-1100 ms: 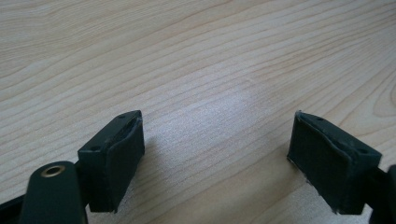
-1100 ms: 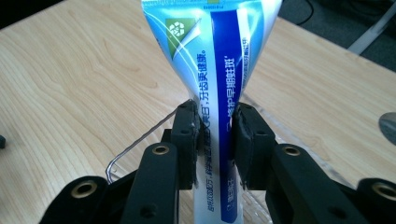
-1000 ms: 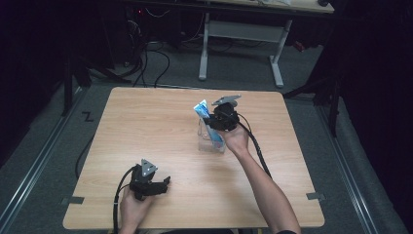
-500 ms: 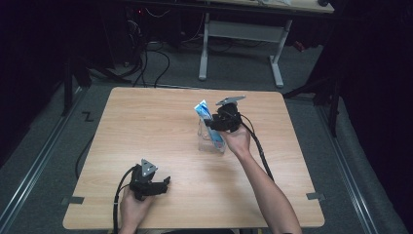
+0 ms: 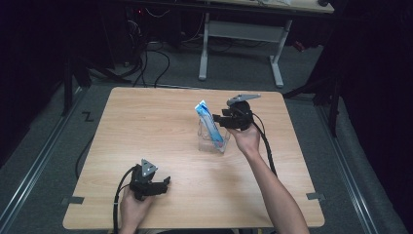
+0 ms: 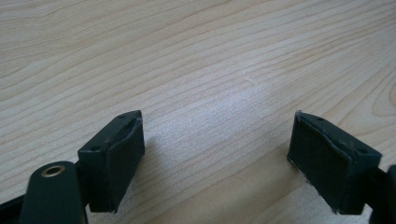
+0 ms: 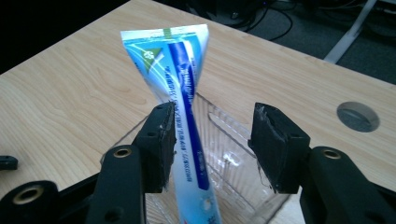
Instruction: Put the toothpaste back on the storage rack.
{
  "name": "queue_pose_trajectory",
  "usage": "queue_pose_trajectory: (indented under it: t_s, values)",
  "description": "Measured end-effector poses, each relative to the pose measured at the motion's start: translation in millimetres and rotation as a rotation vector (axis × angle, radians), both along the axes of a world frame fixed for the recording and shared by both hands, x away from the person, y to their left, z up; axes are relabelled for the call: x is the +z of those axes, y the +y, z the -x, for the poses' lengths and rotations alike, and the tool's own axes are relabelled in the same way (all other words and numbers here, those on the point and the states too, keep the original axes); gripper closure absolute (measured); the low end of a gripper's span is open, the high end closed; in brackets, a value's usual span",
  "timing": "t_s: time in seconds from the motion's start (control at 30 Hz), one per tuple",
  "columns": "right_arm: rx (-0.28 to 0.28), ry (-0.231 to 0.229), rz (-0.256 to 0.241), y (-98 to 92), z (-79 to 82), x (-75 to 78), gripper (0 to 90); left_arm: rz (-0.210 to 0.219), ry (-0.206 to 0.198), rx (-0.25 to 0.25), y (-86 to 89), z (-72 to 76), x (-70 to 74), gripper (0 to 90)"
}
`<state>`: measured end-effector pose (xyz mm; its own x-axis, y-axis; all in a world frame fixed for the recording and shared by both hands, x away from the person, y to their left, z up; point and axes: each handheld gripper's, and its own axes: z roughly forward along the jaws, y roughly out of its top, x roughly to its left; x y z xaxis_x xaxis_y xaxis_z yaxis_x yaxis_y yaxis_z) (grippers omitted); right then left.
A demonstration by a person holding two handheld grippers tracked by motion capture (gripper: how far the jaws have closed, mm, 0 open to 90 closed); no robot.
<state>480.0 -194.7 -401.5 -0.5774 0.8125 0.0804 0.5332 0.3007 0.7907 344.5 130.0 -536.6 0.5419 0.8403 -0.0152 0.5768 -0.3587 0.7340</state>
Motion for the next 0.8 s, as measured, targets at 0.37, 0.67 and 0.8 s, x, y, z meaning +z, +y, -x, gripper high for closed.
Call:
queue_pose_trajectory:
  t_s: [0.37, 0.67, 0.8]
  values:
    - [-0.011, -0.013, -0.026, -20.9, 5.7, 1.3, 50.5, -0.002, 0.001, 0.0, -0.1, -0.1, 0.1, 18.4]
    - [0.012, -0.011, -0.06, -27.4, 15.6, 9.1, 50.4, 0.0, -0.001, -0.027, -1.4, 0.6, -0.1, 18.4]
    - [0.015, -0.015, -0.065, -28.6, 18.9, 13.0, 50.2, -0.003, 0.0, -0.031, -1.3, 0.6, 0.1, 18.2]
